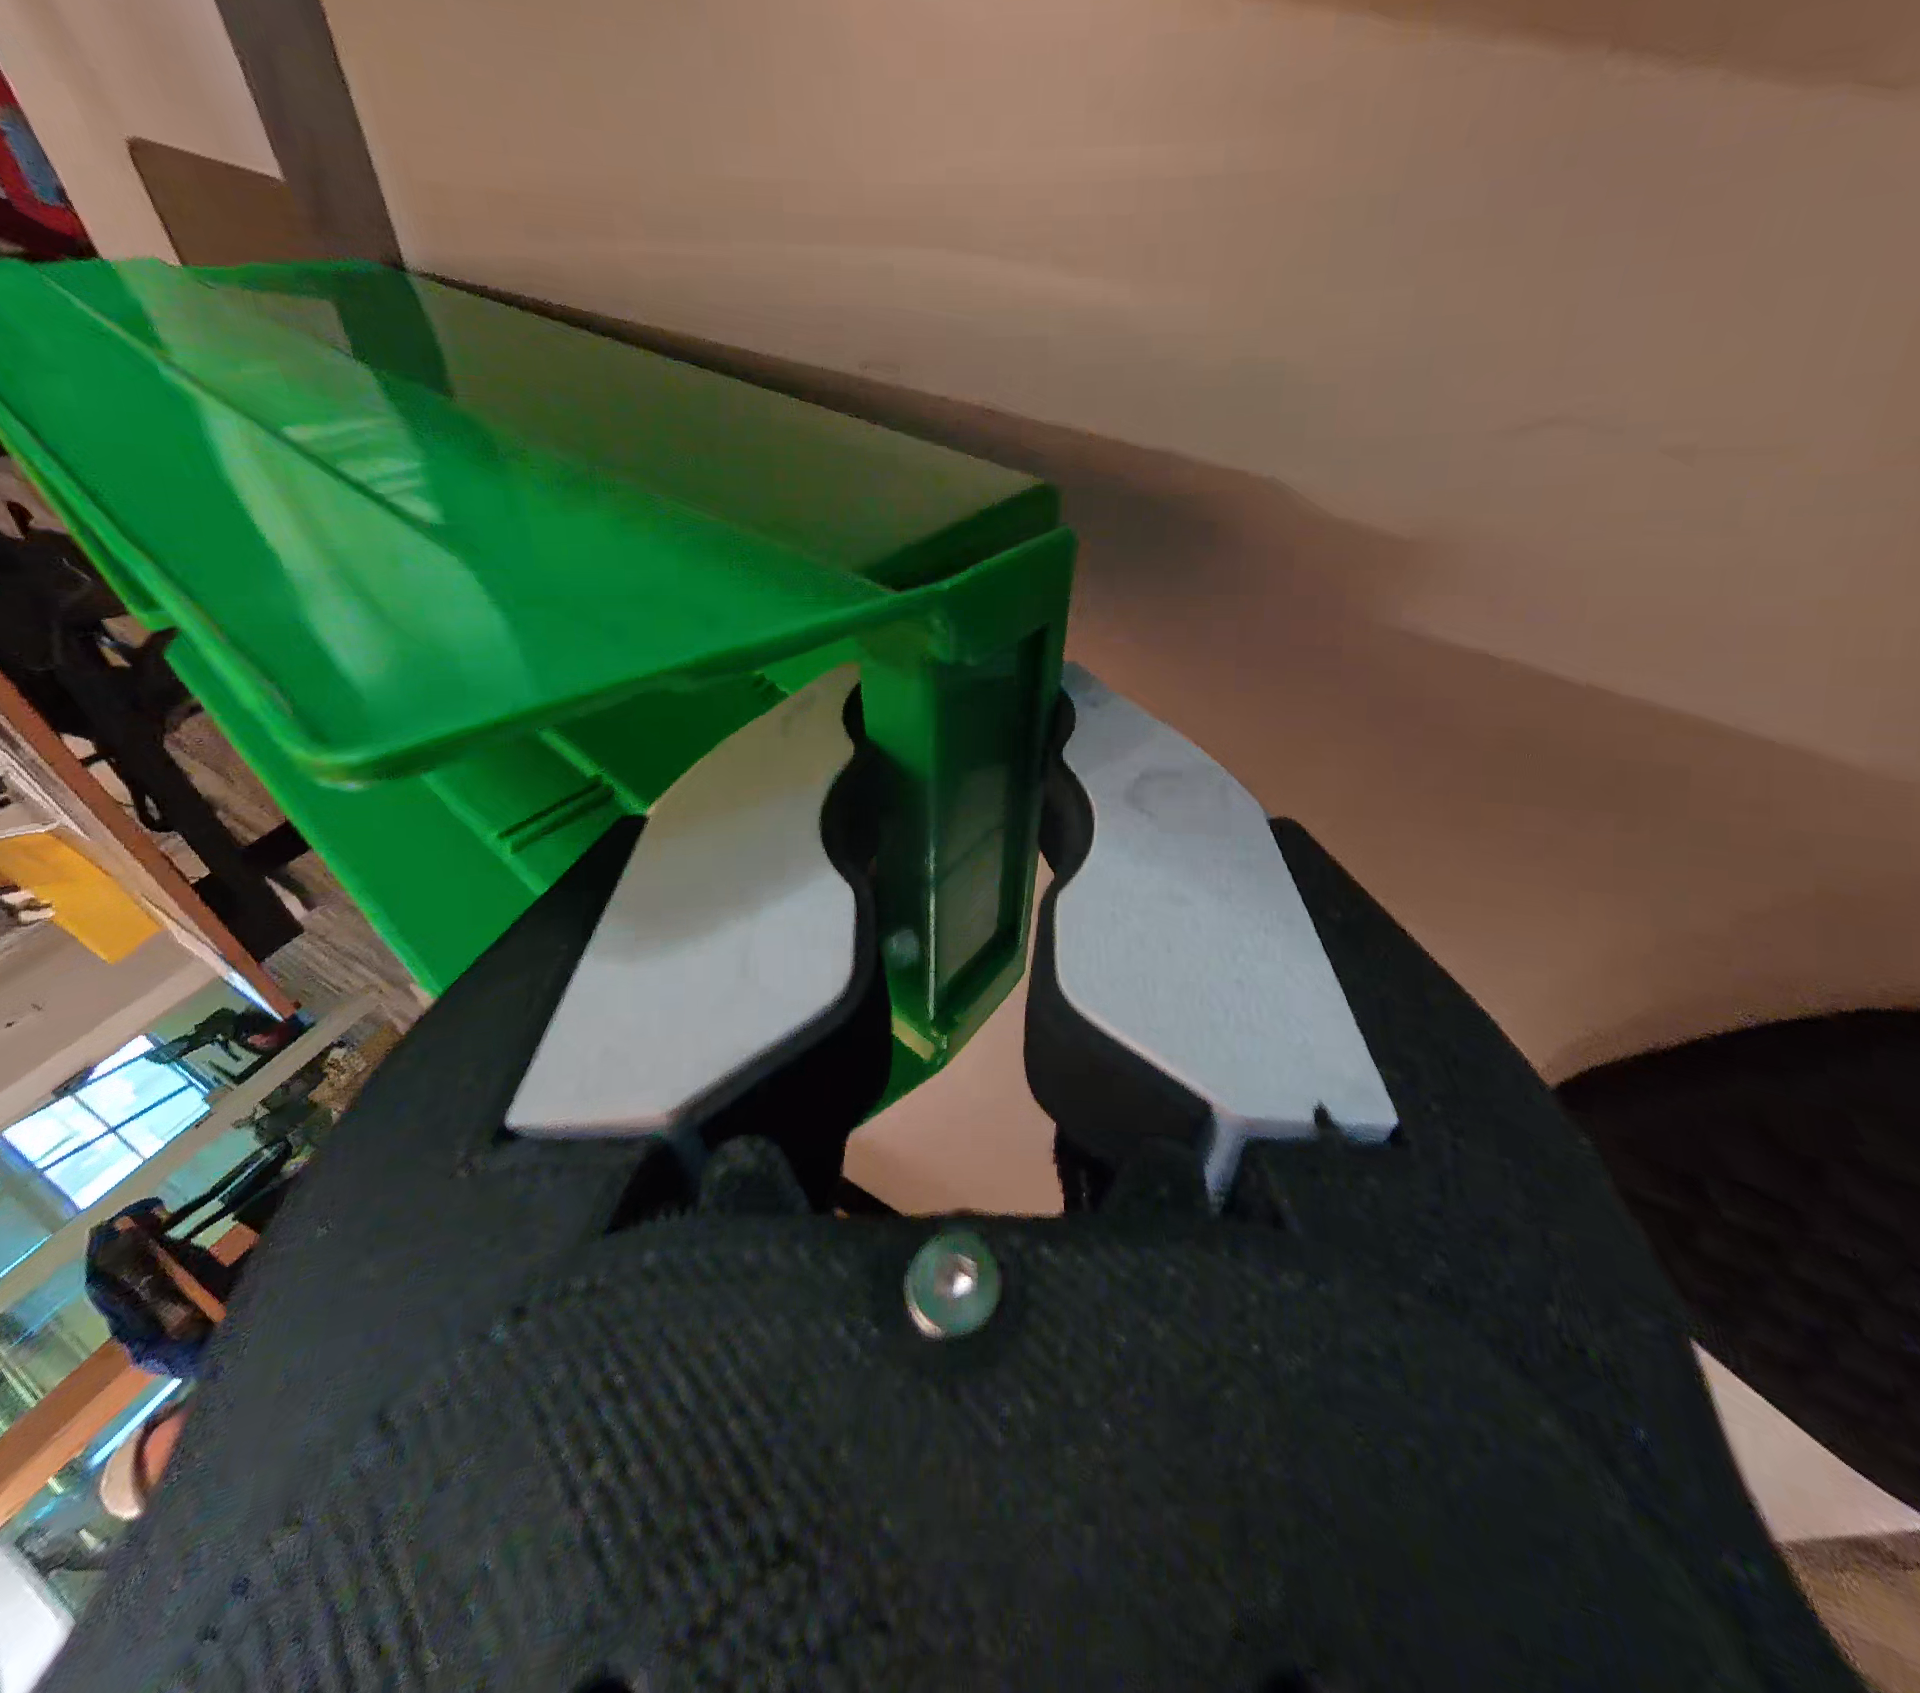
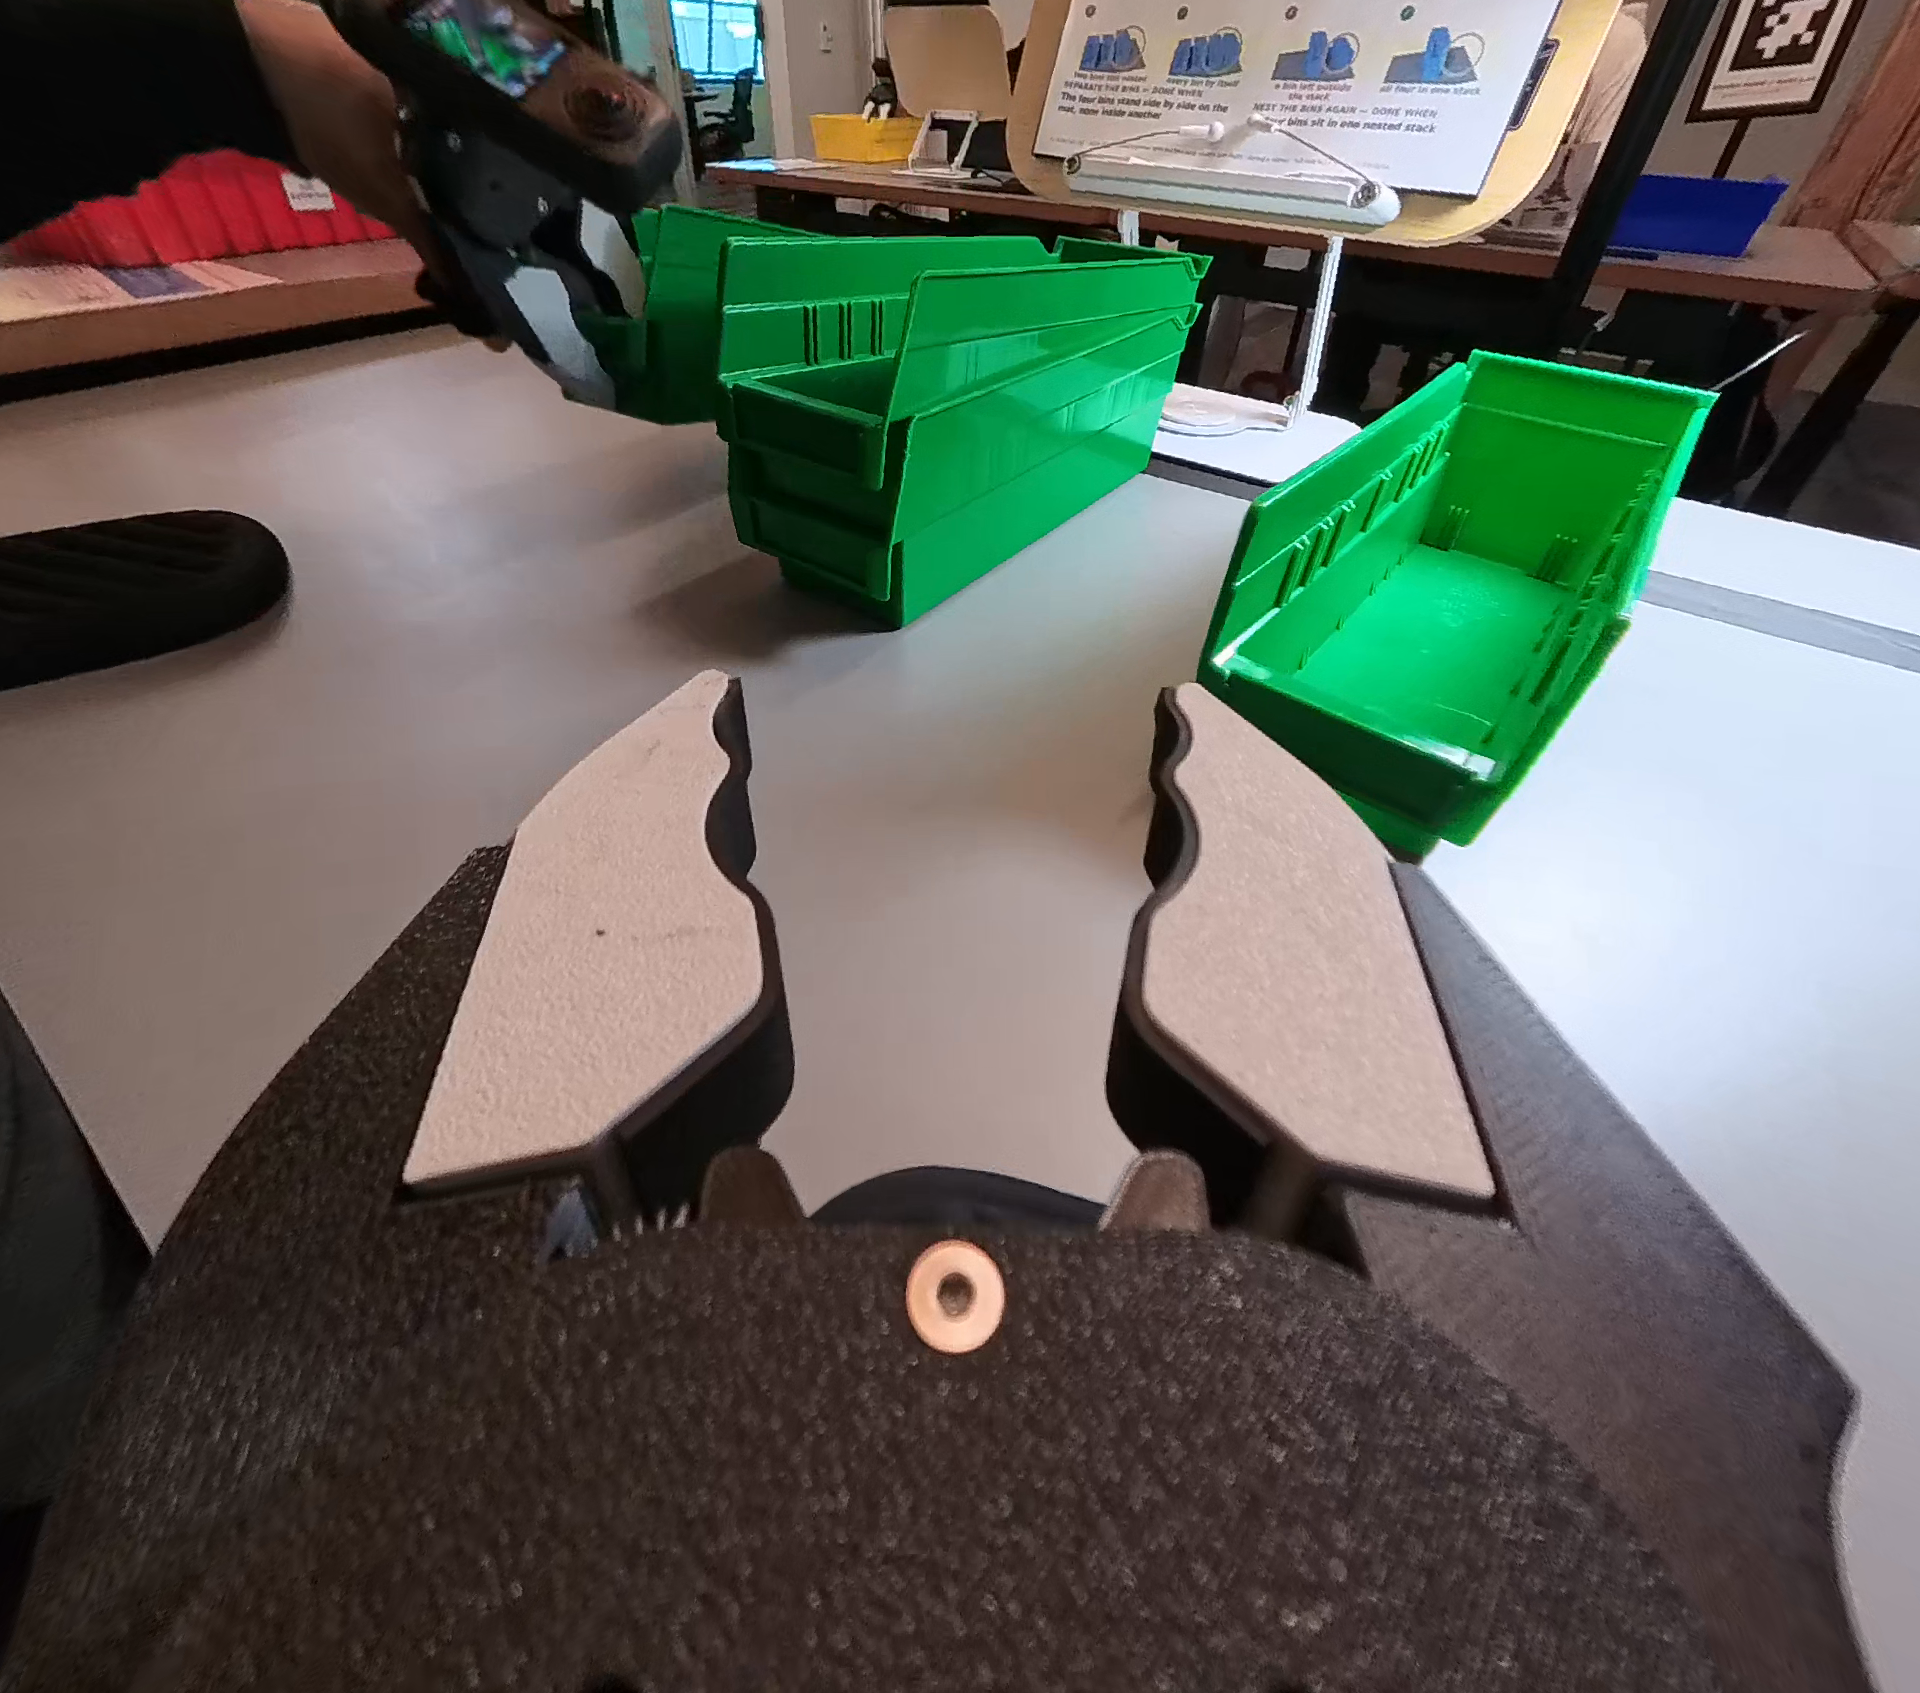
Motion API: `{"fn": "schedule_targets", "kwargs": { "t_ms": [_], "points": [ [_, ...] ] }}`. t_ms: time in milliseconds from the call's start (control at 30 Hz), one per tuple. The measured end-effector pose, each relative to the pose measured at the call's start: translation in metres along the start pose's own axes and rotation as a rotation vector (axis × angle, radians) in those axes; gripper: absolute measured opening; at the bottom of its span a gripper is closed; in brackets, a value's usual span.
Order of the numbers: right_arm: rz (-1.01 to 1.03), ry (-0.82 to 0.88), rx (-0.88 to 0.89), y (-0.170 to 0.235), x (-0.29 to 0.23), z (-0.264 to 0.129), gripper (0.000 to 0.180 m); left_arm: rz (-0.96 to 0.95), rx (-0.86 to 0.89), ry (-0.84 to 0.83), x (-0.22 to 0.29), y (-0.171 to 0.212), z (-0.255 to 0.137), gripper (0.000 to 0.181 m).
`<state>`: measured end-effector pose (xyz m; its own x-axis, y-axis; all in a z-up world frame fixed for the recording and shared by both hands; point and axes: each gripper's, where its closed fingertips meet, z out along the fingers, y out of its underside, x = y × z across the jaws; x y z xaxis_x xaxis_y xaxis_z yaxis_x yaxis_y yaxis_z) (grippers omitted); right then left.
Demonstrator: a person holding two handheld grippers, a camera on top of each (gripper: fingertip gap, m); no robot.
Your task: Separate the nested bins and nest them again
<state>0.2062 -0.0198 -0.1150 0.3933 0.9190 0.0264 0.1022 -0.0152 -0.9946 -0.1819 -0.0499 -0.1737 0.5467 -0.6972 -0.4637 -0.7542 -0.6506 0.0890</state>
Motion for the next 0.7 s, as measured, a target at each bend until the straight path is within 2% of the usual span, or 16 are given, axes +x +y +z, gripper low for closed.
{"fn": "schedule_targets", "kwargs": {
  "t_ms": [267,467,700],
  "points": [
    [0.002,-0.007,0.001,0.001,-0.002,0.001,0.074,0.003,0.003,-0.029,0.020,0.002,0.017,0.028],
    [0.004,-0.016,-0.003,0.002,-0.004,0.003,0.074,-0.002,0.012,0.085,0.055,0.001,0.031,0.026],
    [-0.002,-0.021,-0.001,0.002,-0.007,0.003,0.074,-0.013,0.067,0.078,0.056,-0.003,0.033,0.026]
  ]
}}
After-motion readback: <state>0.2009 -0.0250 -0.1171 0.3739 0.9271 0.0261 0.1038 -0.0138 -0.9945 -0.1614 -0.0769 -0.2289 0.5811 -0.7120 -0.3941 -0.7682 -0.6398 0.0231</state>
